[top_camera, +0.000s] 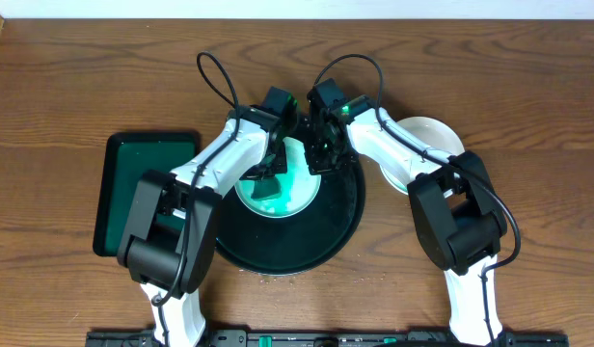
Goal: Clean dirty plates on tray and stack at the side
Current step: 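Keep scrubbing the light green plate with the sponge in the left gripper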
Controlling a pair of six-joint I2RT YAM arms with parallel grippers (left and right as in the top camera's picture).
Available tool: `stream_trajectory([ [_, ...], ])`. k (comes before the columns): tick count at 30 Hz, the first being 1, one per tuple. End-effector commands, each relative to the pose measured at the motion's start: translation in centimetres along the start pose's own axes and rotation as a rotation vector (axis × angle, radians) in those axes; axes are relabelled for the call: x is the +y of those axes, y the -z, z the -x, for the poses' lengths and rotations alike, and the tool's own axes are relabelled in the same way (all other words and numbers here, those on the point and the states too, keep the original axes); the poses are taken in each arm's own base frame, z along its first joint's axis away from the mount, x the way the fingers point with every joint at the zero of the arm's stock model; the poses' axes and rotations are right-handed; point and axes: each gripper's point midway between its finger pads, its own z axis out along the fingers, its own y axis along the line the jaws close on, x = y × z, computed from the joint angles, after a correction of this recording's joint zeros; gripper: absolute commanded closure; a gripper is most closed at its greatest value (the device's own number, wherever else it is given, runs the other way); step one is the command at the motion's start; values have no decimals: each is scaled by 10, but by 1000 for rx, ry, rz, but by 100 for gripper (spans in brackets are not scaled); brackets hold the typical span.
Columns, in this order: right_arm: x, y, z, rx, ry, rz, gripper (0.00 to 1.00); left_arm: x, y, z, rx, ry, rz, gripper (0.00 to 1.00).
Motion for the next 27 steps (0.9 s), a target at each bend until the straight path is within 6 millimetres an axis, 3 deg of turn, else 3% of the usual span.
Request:
stream_trajectory([
  [1, -13, -5, -2, 11, -19, -50, 99, -59, 5, -35, 161, -292, -406, 93],
  [2, -13, -5, -2, 11, -18, -50, 99, -82, 20, -47, 178, -423, -588, 93],
  [5, -13, -5, -2, 11, -19, -49, 99, -82, 19, -43, 153, -454, -584, 93],
  [8, -13, -5, -2, 12, -16, -50, 99, -55, 1, -19, 88, -308, -363, 93],
  [12, -13, -5, -2, 12, -16, -50, 99, 18, -10, 15, -69, 86, 81, 93],
  [17, -13, -5, -2, 12, -16, -49, 99, 31, -7, 21, -117, 116, 166, 93],
  [21, -13, -5, -2, 13, -16, -50, 99, 49, 8, 26, -158, 109, 256, 93],
  [27, -13, -5, -3, 15, -25, -50, 99, 45, 40, 33, -177, 94, 211, 93],
])
